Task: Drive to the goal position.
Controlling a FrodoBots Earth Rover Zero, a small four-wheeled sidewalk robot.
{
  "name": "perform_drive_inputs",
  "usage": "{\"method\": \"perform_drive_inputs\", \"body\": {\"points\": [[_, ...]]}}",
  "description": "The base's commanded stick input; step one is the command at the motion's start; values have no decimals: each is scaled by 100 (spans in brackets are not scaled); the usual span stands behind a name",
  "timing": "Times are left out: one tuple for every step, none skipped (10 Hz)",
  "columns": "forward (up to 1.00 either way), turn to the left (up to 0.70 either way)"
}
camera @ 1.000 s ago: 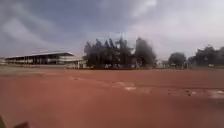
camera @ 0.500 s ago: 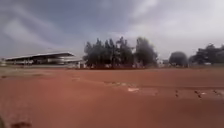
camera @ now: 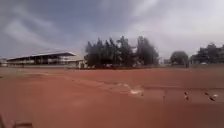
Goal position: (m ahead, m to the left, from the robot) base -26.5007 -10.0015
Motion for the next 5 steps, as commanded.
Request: {"method": "perform_drive_inputs", "body": {"points": [[70,0],[70,0],[70,0],[70,0],[70,0]]}}
